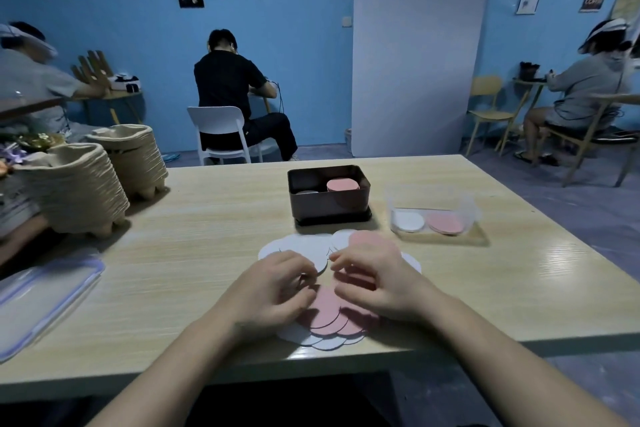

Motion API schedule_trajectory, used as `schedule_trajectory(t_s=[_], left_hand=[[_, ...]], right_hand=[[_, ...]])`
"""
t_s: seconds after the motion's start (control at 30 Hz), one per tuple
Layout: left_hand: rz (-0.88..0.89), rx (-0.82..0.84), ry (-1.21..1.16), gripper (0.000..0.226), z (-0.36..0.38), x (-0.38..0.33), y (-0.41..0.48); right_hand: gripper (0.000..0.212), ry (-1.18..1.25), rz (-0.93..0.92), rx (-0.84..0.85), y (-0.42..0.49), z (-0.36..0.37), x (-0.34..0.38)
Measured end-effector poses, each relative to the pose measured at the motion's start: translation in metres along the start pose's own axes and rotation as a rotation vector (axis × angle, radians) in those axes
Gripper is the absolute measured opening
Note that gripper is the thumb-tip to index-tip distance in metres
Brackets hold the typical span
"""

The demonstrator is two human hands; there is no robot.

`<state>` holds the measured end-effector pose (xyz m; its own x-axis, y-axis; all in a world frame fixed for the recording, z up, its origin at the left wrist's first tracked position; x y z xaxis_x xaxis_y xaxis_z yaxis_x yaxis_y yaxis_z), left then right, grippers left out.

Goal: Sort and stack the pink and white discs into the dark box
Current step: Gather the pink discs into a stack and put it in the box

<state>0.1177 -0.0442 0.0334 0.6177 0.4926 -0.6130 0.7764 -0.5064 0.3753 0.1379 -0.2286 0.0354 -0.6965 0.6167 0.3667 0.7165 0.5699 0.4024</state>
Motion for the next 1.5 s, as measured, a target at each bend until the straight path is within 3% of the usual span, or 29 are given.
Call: schedule_trajectory(t_s=[0.3, 0.63, 0.83, 0.97, 1.07, 1.5], left_hand=[[0.017, 0.049, 0.037, 0.053, 0.004, -0.001, -0.01], [-0.008, -0.019, -0.038, 0.053, -0.001, -0.001, -0.012], [0.017, -0.085, 0.07, 0.061, -0.004, -0.006, -0.006], [0.102, -0.148, 0.124, 0.061, 0.0, -0.012, 0.005], [0.103, -0.181, 0.112, 0.063, 0.004, -0.006, 0.006], [0.027, -0.12, 0.078, 0.063, 0.008, -0.004, 0.004]], right_hand=[[0.036, -0.227, -0.012, 0.101, -0.008, 0.013, 0.003], [0.042, -0.194, -0.022, 0.057, -0.01, 0.006, 0.009], [0.052, -0.126, 0.012, 0.033, -0.01, 0.004, 0.006], [0.039, -0.012, 0.016, 0.022, -0.007, 0.002, 0.001], [0.04, -0.016, 0.011, 0.029, -0.006, 0.004, -0.002], [0.041, -0.022, -0.016, -0.006, -0.005, 0.003, 0.0]])
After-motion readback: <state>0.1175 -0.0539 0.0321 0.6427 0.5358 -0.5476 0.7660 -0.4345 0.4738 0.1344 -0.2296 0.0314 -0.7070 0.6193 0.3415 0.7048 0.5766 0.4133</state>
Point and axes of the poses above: each hand's wrist, its own y-axis towards the middle knuckle, its own z-axis out of the palm, x = y × z, the point moved 7 cm from there along y, towards the middle knuckle, and after that the axes turned 14 degrees about -y, right-handed, at the moved point
